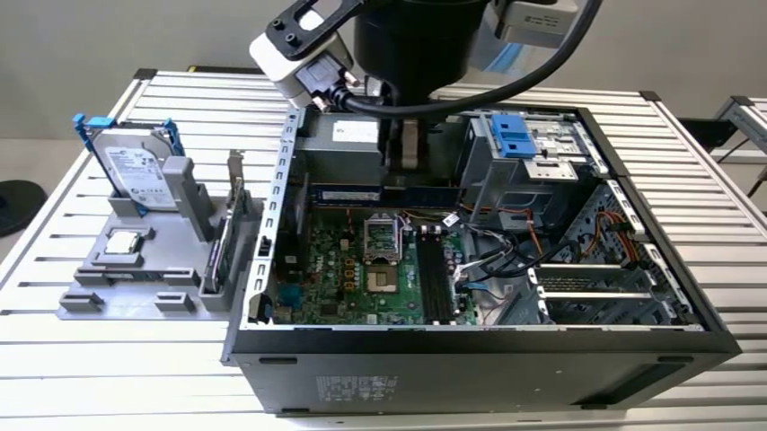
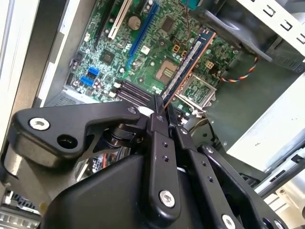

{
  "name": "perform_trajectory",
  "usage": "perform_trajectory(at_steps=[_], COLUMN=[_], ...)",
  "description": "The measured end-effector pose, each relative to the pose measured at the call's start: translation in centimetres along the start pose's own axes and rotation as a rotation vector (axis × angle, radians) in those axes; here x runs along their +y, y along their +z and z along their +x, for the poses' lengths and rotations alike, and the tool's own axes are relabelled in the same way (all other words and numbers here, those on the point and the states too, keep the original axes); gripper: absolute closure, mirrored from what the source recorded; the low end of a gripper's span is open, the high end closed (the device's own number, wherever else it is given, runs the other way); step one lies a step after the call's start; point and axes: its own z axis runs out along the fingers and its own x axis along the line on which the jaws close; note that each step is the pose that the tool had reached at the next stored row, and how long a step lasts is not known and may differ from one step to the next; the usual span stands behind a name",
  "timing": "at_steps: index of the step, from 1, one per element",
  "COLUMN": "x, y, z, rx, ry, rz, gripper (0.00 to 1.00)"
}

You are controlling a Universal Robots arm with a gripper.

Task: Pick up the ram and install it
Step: 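Pick up the ram and move it above insertion slot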

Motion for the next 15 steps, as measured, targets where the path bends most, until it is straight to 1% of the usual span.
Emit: perform_trajectory(at_steps=[15], x=[1.23], y=[-0.01], z=[0.03], rx=[-0.0013], ry=[0.000], rz=[0.0000], gripper=[1.00])
